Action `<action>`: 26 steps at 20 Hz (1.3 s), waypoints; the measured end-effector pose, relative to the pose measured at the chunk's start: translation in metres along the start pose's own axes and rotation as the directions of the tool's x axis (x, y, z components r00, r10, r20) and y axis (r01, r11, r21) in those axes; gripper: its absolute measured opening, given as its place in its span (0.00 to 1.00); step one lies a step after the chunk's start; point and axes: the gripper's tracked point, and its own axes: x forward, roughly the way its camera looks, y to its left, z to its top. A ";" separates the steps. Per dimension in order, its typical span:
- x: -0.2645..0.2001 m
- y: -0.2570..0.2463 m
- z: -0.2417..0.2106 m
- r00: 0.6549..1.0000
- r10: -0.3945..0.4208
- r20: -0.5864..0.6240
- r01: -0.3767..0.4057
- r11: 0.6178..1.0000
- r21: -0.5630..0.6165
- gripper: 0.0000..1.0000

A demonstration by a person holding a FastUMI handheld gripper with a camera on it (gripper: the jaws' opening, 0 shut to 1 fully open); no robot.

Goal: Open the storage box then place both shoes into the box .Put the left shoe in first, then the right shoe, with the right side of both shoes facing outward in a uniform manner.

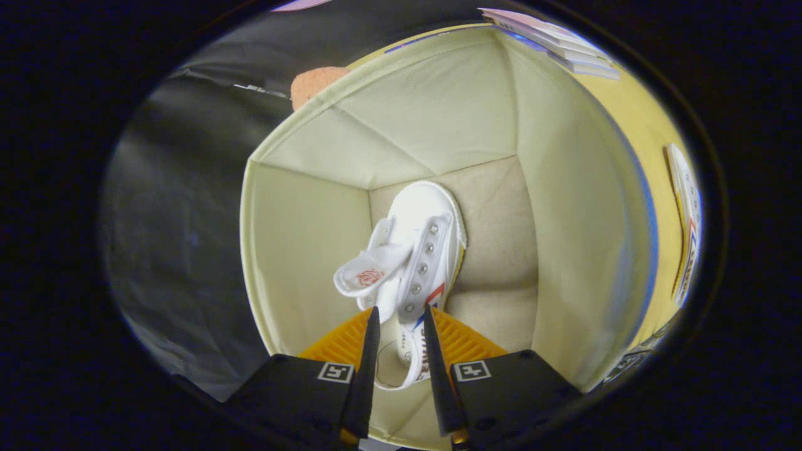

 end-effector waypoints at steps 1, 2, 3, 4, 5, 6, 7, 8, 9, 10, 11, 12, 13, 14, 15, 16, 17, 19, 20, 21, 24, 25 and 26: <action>-0.009 0.002 0.004 1.000 0.023 0.012 -0.023 1.000 0.003 0.43; -0.019 0.005 0.007 0.998 0.049 0.026 -0.050 0.999 0.012 0.43; -0.030 0.008 0.013 0.996 0.077 0.041 -0.078 0.997 0.022 0.43; -0.042 0.008 0.019 0.993 0.103 0.057 -0.105 0.994 0.034 0.44; -0.057 0.008 0.027 0.989 0.127 0.079 -0.131 0.990 0.048 0.45; -0.072 0.003 0.037 0.984 0.141 0.109 -0.148 0.987 0.061 0.46; -0.089 -0.004 0.050 0.978 0.150 0.146 -0.161 0.984 0.070 0.46; -0.104 -0.014 0.063 0.970 0.155 0.186 -0.172 0.982 0.078 0.47; -0.122 -0.025 0.077 0.962 0.158 0.224 -0.182 0.979 0.090 0.47; -0.138 -0.039 0.090 0.952 0.155 0.265 -0.188 0.976 0.105 0.47; -0.154 -0.056 0.104 0.942 0.146 0.304 -0.189 0.975 0.119 0.47; -0.169 -0.073 0.113 0.932 0.133 0.338 -0.187 0.974 0.131 0.47; -0.181 -0.094 0.122 0.924 0.113 0.365 -0.177 0.973 0.147 0.47; -0.192 -0.115 0.129 0.918 0.088 0.386 -0.164 0.972 0.167 0.47; -0.197 -0.138 0.137 0.913 0.062 0.402 -0.149 0.971 0.188 0.47; -0.201 -0.160 0.142 0.908 0.032 0.418 -0.129 0.970 0.206 0.47; -0.213 -0.184 0.143 0.904 0.003 0.427 -0.109 0.968 0.224 0.47; -0.225 -0.228 0.141 0.899 -0.049 0.434 -0.072 0.963 0.259 0.47; -0.227 -0.247 0.138 0.899 -0.075 0.432 -0.052 0.960 0.275 0.47; -0.229 -0.266 0.135 0.899 -0.099 0.427 -0.032 0.956 0.290 0.47; -0.226 -0.309 0.117 0.904 -0.161 0.396 0.028 0.946 0.321 0.47; -0.222 -0.323 0.110 0.908 -0.179 0.378 0.049 0.943 0.328 0.47; -0.219 -0.332 0.099 0.913 -0.194 0.359 0.068 0.940 0.335 0.47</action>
